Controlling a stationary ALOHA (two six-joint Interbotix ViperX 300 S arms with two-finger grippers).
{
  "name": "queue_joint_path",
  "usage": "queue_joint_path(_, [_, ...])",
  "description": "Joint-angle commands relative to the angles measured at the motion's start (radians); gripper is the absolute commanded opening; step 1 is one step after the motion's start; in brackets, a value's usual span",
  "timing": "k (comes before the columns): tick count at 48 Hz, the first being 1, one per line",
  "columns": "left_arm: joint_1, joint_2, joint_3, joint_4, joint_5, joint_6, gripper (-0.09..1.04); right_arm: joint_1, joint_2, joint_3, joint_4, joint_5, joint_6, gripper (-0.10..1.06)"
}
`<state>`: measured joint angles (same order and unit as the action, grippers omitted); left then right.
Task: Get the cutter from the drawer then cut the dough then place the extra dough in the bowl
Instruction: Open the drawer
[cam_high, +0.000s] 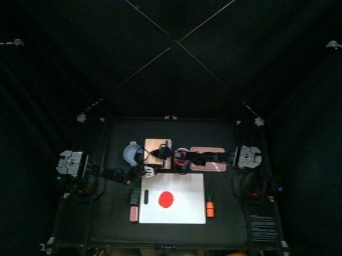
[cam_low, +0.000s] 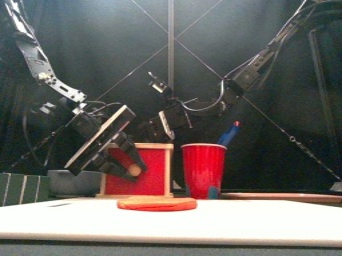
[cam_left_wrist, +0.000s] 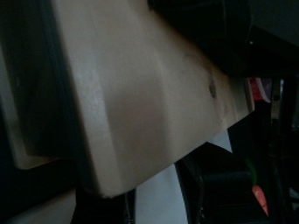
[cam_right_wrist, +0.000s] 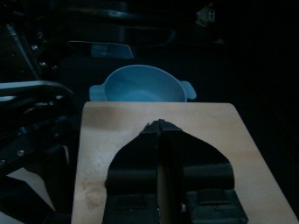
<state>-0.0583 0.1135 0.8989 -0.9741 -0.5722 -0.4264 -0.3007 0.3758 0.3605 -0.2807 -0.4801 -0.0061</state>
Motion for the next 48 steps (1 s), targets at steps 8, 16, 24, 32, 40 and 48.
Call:
queue_joint_path(8, [-0.038,-0.029,-0.006,0.029,0.048,-0.002,0.59,0.005,-0.015,-0.005,-0.002,0.005,-0.002,-0.07])
queue_joint_path(16, [-0.072,-0.037,-0.003,0.028,0.074,-0.002,0.59,0.003,-0.015,-0.003,-0.002,0.005,0.000,-0.07])
queue_joint_path(24, [-0.109,-0.037,-0.003,0.012,0.080,-0.003,0.59,0.003,-0.015,-0.006,-0.002,0.005,0.000,-0.07])
queue_joint_path(32, [-0.150,-0.032,-0.009,-0.018,0.081,-0.003,0.59,0.003,-0.015,-0.006,0.000,0.005,0.000,-0.07])
queue_joint_path(40, [-0.178,-0.029,-0.012,-0.037,0.081,-0.005,0.59,0.003,-0.015,-0.005,0.000,0.005,0.000,-0.07])
queue_joint_path(48, [-0.204,-0.028,-0.012,-0.058,0.081,-0.005,0.59,-0.008,-0.018,-0.002,-0.002,0.006,0.000,-0.07])
